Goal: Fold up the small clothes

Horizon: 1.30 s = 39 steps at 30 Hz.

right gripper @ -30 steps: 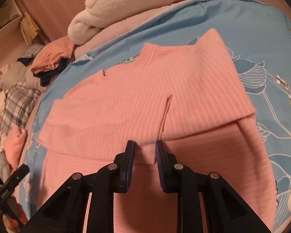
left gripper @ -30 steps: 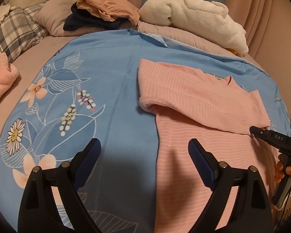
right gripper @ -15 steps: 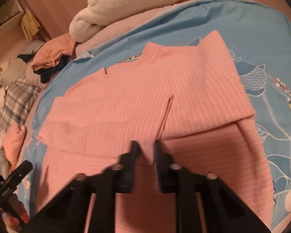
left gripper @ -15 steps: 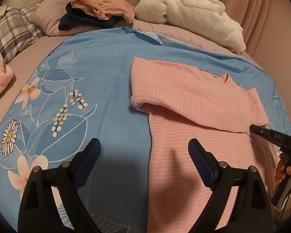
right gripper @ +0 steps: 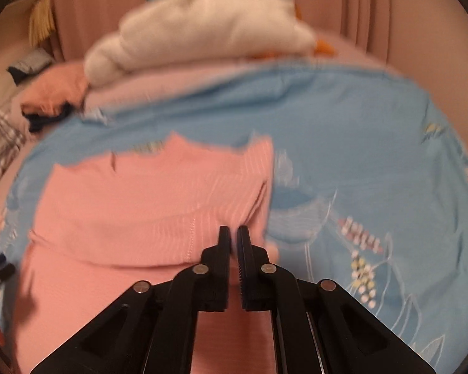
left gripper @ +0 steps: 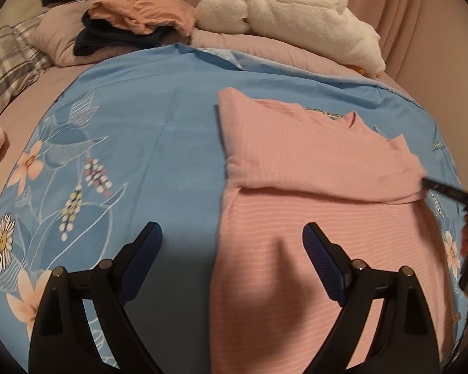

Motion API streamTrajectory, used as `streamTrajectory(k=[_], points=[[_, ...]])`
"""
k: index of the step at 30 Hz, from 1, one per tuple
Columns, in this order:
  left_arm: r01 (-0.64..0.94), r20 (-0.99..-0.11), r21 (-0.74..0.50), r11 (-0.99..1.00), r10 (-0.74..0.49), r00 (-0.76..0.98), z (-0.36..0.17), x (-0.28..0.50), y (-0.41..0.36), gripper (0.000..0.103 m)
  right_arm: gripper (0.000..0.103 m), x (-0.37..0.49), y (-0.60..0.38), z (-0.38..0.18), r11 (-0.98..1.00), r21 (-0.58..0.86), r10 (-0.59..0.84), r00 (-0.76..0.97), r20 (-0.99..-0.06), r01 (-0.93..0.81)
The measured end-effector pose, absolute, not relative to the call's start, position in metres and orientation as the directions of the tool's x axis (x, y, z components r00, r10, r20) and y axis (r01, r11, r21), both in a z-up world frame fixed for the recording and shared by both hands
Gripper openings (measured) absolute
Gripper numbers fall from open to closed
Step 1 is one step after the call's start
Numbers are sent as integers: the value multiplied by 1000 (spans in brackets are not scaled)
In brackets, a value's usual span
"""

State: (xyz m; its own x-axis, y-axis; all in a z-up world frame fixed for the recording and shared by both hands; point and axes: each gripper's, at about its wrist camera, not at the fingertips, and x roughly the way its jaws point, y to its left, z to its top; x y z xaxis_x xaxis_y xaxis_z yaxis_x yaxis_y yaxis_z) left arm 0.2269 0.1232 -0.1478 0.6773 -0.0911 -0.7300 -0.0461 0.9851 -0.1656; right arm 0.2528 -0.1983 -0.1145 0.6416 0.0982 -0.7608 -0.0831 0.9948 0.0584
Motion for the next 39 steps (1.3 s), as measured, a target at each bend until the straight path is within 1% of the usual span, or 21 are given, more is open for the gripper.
streamTrajectory(k=[2,6,7,9,11,12,13,15,17,18,20,24,25,27,28,29,30,31,34,36,39], points=[[-23,-725,-173,985,-112,680,-140,233,120,92,5,258,-200,-122,994,68,109,617,-779,-90],[41,-693,-206,978,-176,699,-117,253,113,91,6,243,-207,-96,984,145,172,703,-690,-99],[63,-686,-214,975,-196,701,-112,261,109,90,6,241,-208,-89,982,155,186,727,-661,-110],[105,-679,-236,966,-241,693,-106,278,101,86,6,245,-206,-82,980,144,196,742,-642,-134],[148,-675,-264,953,-292,678,-109,294,90,58,6,255,-198,-85,981,129,194,727,-658,-145],[154,-687,-278,948,-308,658,-114,303,86,51,6,260,-194,-89,980,121,199,716,-669,-159],[144,-706,-290,946,-313,635,-121,313,84,38,6,264,-189,-96,978,112,205,701,-683,-177],[108,-747,-282,953,-289,599,-140,327,82,36,6,270,-183,-107,977,95,200,675,-710,-189],[56,-789,-240,969,-228,571,-159,336,85,33,6,276,-183,-120,981,90,184,652,-735,-175],[39,-799,-239,970,-220,560,-167,339,89,31,6,279,-187,-124,982,96,181,645,-743,-164],[44,-778,-248,968,-226,586,-168,337,96,28,6,286,-198,-135,981,135,191,623,-758,-137],[51,-783,-263,964,-244,572,-165,331,100,26,6,285,-211,-136,964,240,256,620,-742,-111],[52,-785,-266,963,-247,568,-162,325,102,29,6,280,-211,-134,964,243,255,618,-743,-106],[59,-786,-261,964,-248,567,-158,313,107,45,7,266,-210,-127,963,241,263,620,-739,-121],[61,-785,-254,965,-242,571,-156,302,109,59,11,254,-209,-122,961,238,274,622,-733,-143],[62,-781,-253,965,-242,576,-155,293,110,65,20,245,-209,-121,959,237,282,621,-731,-156],[63,-779,-250,966,-239,579,-155,282,112,67,25,234,-210,-120,958,235,286,618,-732,-165],[59,-786,-244,968,-233,573,-157,271,115,70,34,222,-211,-120,956,235,292,614,-734,-173],[50,-809,-249,967,-236,538,-169,244,120,69,34,192,-214,-128,955,231,295,593,-750,-184],[39,-821,-209,977,-197,536,-174,225,122,69,34,178,-216,-137,961,213,276,565,-777,-176],[41,-821,-225,973,-212,531,-175,192,128,69,34,148,-218,-148,966,191,256,546,-797,-174]])
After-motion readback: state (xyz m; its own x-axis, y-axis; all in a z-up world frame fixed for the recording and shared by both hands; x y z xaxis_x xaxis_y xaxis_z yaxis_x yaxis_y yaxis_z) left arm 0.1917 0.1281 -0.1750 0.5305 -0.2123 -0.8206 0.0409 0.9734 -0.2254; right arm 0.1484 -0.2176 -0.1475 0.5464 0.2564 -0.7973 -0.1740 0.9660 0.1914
